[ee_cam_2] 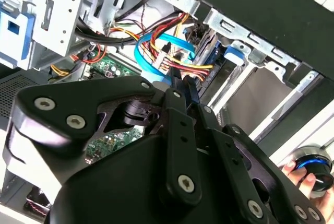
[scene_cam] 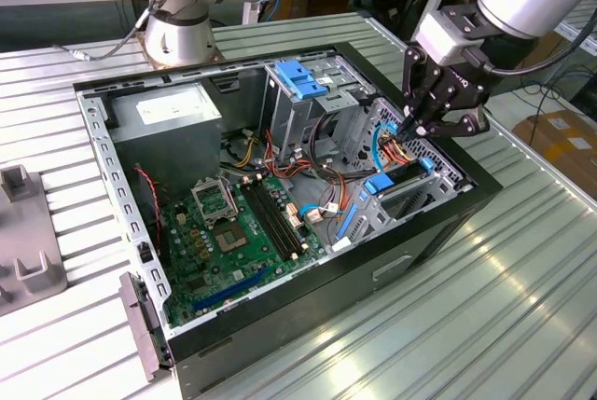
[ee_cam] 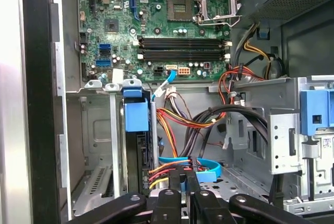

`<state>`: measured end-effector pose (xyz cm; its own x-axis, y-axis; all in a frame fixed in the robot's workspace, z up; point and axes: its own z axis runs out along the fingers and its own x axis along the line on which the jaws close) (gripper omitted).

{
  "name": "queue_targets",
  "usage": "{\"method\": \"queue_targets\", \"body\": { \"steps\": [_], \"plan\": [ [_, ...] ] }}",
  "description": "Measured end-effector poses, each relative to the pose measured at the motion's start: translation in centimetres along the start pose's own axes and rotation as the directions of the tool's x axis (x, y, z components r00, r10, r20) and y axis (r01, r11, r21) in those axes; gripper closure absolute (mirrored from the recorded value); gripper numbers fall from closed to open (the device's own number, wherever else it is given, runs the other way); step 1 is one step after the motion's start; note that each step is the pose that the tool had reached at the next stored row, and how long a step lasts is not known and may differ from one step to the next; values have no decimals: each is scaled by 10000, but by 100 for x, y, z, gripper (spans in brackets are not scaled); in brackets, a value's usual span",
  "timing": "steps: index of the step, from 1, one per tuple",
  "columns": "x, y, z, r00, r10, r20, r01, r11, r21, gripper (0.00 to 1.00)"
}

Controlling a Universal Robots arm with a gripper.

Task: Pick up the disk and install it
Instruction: 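Insert the second disk wire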

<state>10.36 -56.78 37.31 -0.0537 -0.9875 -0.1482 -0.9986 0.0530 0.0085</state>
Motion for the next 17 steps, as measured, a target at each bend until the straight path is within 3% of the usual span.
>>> {"method": "queue_targets", "body": {
  "steps": [3, 11, 17],
  "plan": [
    [94, 5, 12, 10000, 1, -1, -1, 10000, 0, 84],
    [248, 4, 39, 10000, 0, -15, 0, 10000, 0, 84],
    [265, 6, 92, 10000, 0, -55, 0, 10000, 2, 84]
  ]
}}
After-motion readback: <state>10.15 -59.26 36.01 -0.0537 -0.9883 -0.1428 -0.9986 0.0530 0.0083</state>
